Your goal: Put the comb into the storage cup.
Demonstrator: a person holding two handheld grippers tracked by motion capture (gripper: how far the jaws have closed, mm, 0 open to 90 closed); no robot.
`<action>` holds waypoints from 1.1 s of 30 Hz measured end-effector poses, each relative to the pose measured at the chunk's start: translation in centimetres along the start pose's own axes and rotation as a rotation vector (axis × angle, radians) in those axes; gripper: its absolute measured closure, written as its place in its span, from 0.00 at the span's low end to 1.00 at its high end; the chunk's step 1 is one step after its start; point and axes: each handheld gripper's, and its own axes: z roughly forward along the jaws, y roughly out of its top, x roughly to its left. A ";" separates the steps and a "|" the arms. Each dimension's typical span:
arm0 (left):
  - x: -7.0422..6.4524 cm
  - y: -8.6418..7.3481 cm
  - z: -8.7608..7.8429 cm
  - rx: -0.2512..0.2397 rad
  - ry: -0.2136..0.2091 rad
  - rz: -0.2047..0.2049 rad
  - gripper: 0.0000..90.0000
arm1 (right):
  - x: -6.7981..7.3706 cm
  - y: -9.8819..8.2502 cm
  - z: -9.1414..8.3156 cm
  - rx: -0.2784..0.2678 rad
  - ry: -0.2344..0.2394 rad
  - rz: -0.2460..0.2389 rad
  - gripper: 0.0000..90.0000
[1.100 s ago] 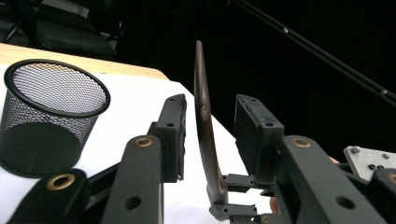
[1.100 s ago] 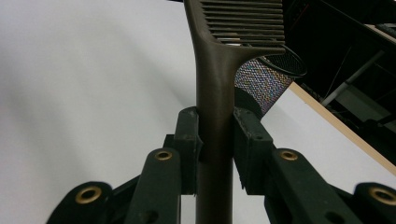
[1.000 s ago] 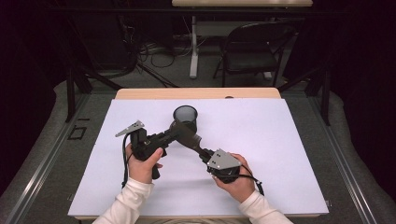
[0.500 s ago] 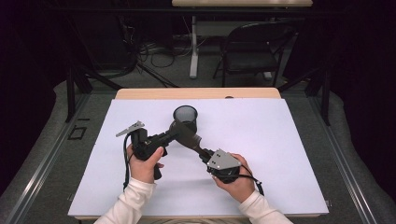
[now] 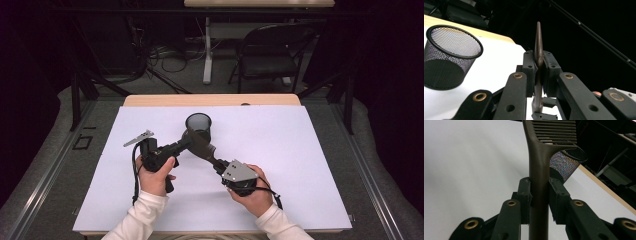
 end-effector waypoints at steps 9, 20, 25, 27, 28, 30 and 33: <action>0.0 0.0 0.1 -0.006 -0.006 -0.011 0.93 | 0.0 -0.1 0.0 -0.001 -0.002 0.002 0.81; -0.1 0.0 0.1 -0.002 0.003 -0.024 0.94 | 0.0 -0.1 0.1 -0.001 -0.003 0.003 0.81; -0.1 0.0 0.2 0.000 0.003 -0.026 0.94 | 0.0 -0.2 0.2 0.002 0.002 0.007 0.81; -0.1 0.0 0.2 0.000 0.002 -0.027 0.94 | 0.0 -0.2 0.2 0.002 0.001 0.008 0.81; -0.1 0.0 0.2 -0.001 0.001 -0.028 0.94 | 0.0 -0.2 0.2 0.001 0.002 0.009 0.81; -0.1 0.0 0.1 -0.003 0.001 -0.031 0.94 | 0.0 -0.2 0.2 -0.003 0.001 0.010 0.81; -0.1 0.0 0.1 -0.010 -0.003 -0.037 0.94 | 0.0 -0.2 0.2 -0.005 0.006 0.016 0.81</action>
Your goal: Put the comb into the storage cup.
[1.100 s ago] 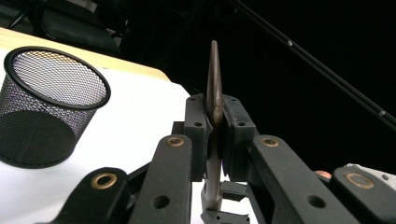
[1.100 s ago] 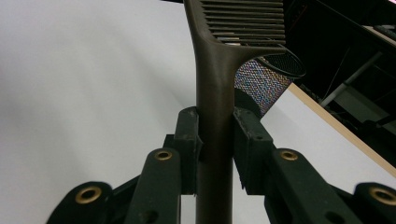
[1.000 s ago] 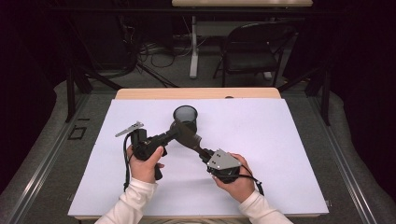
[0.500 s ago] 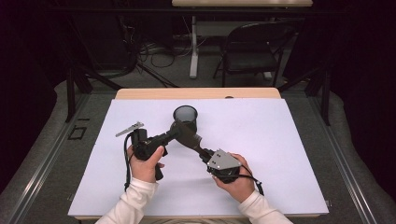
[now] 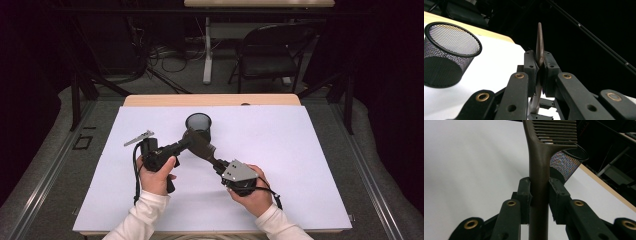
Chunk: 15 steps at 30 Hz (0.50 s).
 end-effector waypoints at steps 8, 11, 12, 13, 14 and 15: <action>0.0 0.0 0.1 -0.007 -0.003 0.001 0.94 | -0.1 0.0 0.0 0.000 0.002 0.003 0.81; 0.0 0.0 0.1 -0.008 -0.003 -0.002 0.94 | -0.1 0.0 0.0 -0.001 0.002 0.005 0.81; 0.0 -0.1 0.1 -0.008 -0.004 -0.004 0.94 | -0.1 0.0 0.0 -0.001 0.002 0.005 0.81; 0.0 -0.1 0.1 -0.009 -0.004 -0.004 0.94 | -0.1 0.0 0.0 -0.001 0.003 0.006 0.81; 0.0 -0.1 0.1 -0.008 -0.005 -0.005 0.94 | -0.1 0.0 0.0 -0.002 0.002 0.006 0.81; 0.0 -0.1 0.1 -0.009 -0.005 -0.006 0.94 | -0.1 0.0 0.0 -0.002 0.000 0.005 0.81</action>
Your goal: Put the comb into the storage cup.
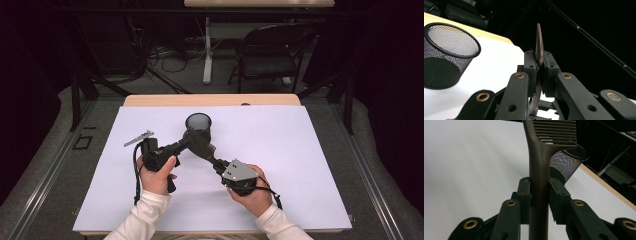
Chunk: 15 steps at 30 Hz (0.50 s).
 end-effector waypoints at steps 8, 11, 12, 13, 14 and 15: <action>0.1 -0.1 0.1 -0.005 -0.005 -0.010 0.94 | 0.0 0.0 0.1 0.002 0.001 0.001 0.78; 0.1 -0.2 0.2 -0.005 -0.011 -0.010 0.94 | 0.1 -0.1 0.1 -0.002 0.005 0.007 0.76; 0.1 -0.2 0.2 -0.006 -0.012 -0.013 0.94 | 0.1 -0.1 0.1 -0.002 0.006 0.007 0.75; 0.1 -0.2 0.2 -0.006 -0.013 -0.016 0.94 | 0.1 -0.1 0.2 -0.002 0.006 0.008 0.75; 0.2 -0.2 0.2 -0.006 -0.013 -0.016 0.94 | 0.1 -0.1 0.2 -0.002 0.006 0.009 0.74; 0.2 -0.3 0.2 -0.007 -0.013 -0.019 0.94 | 0.1 -0.1 0.2 -0.003 0.005 0.009 0.74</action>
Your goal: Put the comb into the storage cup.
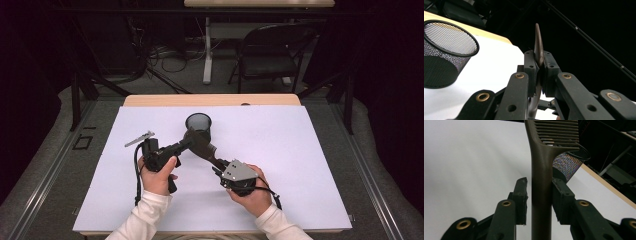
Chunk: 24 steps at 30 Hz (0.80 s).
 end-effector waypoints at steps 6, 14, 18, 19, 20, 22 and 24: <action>0.2 -0.1 -0.1 -0.004 -0.001 0.000 0.94 | 0.0 -0.1 0.1 0.005 -0.003 0.000 0.68; 0.4 0.0 -0.4 -0.016 0.006 0.005 0.94 | -0.1 -0.1 0.2 0.013 -0.007 -0.004 0.61; 0.4 0.0 -0.5 -0.034 0.014 0.006 0.94 | -0.2 -0.1 0.3 0.011 -0.015 -0.008 0.58; 0.5 0.0 -0.6 -0.039 0.015 0.010 0.94 | -0.1 -0.1 0.3 0.012 -0.015 -0.010 0.57; 0.5 0.1 -0.6 -0.041 0.016 0.012 0.94 | -0.1 -0.1 0.3 0.011 -0.018 -0.012 0.57; 0.5 0.1 -0.7 -0.042 0.022 0.020 0.94 | -0.1 -0.1 0.4 0.015 -0.022 -0.028 0.56; 0.6 0.2 -0.8 -0.050 0.030 0.027 0.94 | -0.1 0.0 0.3 0.016 -0.025 -0.046 0.55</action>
